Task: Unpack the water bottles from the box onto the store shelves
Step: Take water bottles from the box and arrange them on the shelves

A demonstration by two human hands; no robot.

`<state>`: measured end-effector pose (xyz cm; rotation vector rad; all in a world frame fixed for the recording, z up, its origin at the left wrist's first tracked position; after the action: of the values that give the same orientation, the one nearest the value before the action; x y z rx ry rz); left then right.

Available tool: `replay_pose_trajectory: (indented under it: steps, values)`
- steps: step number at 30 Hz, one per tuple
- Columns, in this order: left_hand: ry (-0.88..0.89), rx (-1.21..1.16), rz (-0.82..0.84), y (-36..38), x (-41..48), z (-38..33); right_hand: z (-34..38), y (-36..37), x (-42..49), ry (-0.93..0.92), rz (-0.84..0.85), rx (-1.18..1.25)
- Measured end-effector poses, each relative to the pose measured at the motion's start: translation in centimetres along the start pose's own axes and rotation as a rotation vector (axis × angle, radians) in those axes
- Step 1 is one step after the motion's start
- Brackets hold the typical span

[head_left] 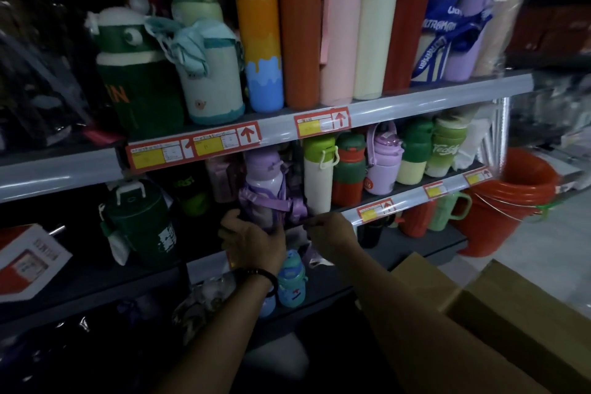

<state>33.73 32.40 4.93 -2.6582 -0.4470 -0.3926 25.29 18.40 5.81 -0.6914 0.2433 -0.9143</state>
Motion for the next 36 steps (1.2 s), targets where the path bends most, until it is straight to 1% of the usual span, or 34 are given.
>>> replay_pose_trajectory:
  steps: [2, 3, 4, 6, 8, 11, 14, 18, 21, 23, 27, 31, 32, 34, 36]
  values:
    - [0.151, -0.098, -0.001, -0.3, -1.5, -1.0, -0.7, -1.8, -0.2, 0.053, 0.028, 0.151]
    - [0.204, -0.166, 0.059, 0.0, -2.3, -1.7, -1.1, -2.8, -0.3, 0.047, 0.029, 0.205]
    - [0.210, -0.236, 0.154, 0.5, -3.1, -2.6, -1.4, -4.0, -0.6, 0.036, 0.038, 0.245]
    - [0.156, -0.307, 0.358, 1.4, -4.7, -5.0, -2.2, -6.3, -1.1, 0.039, 0.090, 0.298]
    - [0.152, -0.287, 0.502, 2.5, -6.2, -7.3, -3.4, -8.6, -1.5, 0.055, 0.094, 0.342]
    - [0.200, -0.223, 0.684, 3.7, -8.5, -10.6, -4.8, -11.9, -1.8, 0.047, 0.012, 0.370]
    - [0.191, -0.186, 0.893, 4.8, -11.3, -13.2, -6.5, -15.4, -2.3, 0.040, -0.064, 0.389]
    - [0.241, -0.149, 1.089, 6.9, -15.5, -16.3, -10.2, -19.6, -3.3, 0.056, -0.026, 0.376]
    - [0.329, -0.081, 1.267, 8.7, -19.4, -17.9, -14.5, -22.9, -3.8, 0.147, -0.057, 0.334]
    - [0.389, -0.011, 1.334, 9.9, -22.1, -18.2, -18.0, -24.7, -4.4, 0.223, -0.079, 0.339]
    - [0.546, 0.045, 1.463, 12.0, -27.5, -18.3, -25.3, -27.5, -5.6, 0.392, -0.171, 0.330]
    - [0.607, 0.109, 1.558, 13.8, -31.3, -16.6, -32.1, -29.5, -6.5, 0.542, -0.196, 0.247]
    - [0.669, 0.153, 1.569, 14.3, -31.9, -15.9, -33.9, -29.8, -6.6, 0.580, -0.188, 0.213]
    - [0.873, 0.268, 1.569, 15.0, -32.8, -14.9, -37.4, -30.1, -7.2, 0.652, -0.153, 0.127]
    - [0.999, 0.359, 1.588, 15.3, -33.4, -14.5, -40.7, -30.6, -8.5, 0.667, -0.118, -0.075]
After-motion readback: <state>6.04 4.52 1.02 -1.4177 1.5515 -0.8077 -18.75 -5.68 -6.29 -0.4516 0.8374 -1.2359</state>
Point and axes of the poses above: each hand's wrist, its own x-axis towards the middle knuckle, its own y-axis out of the palm, z = x × y, the point moved 3 cm from there along x, towards the middle knuckle, and after that the axes turned 15 degrees about -z, right-handed, at the moved point
